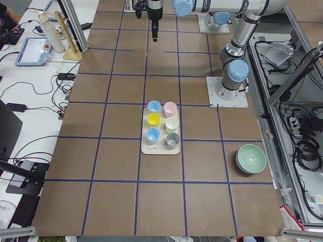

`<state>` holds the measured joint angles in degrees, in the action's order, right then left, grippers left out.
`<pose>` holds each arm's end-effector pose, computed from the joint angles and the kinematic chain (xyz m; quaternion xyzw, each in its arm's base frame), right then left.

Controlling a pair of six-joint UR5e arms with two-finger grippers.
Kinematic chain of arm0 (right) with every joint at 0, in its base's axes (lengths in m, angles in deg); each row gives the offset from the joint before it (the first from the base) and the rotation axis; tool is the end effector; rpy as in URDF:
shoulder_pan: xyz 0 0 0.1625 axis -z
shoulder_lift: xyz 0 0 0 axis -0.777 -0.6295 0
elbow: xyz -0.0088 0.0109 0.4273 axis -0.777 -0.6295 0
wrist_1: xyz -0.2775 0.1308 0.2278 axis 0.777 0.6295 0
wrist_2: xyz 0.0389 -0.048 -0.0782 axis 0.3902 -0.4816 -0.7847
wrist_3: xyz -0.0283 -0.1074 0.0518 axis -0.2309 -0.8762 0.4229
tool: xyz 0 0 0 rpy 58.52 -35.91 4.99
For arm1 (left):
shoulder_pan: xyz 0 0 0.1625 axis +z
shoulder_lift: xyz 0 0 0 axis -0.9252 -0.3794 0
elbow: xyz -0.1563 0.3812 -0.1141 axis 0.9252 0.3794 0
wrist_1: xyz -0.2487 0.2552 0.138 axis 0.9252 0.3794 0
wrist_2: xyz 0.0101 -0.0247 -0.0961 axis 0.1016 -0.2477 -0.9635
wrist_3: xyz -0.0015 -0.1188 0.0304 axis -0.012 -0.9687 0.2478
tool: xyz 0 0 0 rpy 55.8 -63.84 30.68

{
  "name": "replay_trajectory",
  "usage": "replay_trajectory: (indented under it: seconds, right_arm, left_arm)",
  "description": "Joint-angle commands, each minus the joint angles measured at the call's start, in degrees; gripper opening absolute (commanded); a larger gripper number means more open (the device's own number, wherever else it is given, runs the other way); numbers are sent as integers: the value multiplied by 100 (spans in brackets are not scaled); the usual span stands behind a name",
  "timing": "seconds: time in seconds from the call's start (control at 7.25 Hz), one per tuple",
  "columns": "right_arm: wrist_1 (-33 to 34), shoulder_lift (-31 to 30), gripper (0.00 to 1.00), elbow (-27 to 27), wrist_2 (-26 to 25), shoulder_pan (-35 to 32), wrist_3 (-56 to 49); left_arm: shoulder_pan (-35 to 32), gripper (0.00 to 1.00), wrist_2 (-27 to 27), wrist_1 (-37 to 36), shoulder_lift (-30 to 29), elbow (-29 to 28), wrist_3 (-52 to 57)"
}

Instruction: Transfer IKEA cup to right arm and place on rack

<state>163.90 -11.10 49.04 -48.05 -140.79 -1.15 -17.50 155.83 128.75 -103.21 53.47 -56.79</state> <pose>0.1296 -0.3845 0.4678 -0.0815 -0.9964 -0.0197 0.0110 -0.1000 -0.4511 0.4714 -0.0026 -0.9999 0.0023 0.0166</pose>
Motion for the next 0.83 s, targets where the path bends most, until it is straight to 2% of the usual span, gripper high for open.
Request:
replay_trajectory:
  seconds: [0.0, 0.41, 0.55, 0.69]
  right_arm:
    - [-5, -1, 100, 7, -7, -2, -13]
    - [30, 8, 100, 7, 80, -2, 13]
    - [74, 16, 100, -2, 98, -11, 5]
    - [126, 34, 100, -54, 116, -11, 4]
  left_arm:
    - [756, 100, 412, 22, 1, 6, 1093]
    - [2196, 100, 404, 41, -147, 58, 3209]
    - [2749, 100, 395, -177, -279, 250, 3861]
    - [3164, 100, 404, -780, -428, 496, 4537]
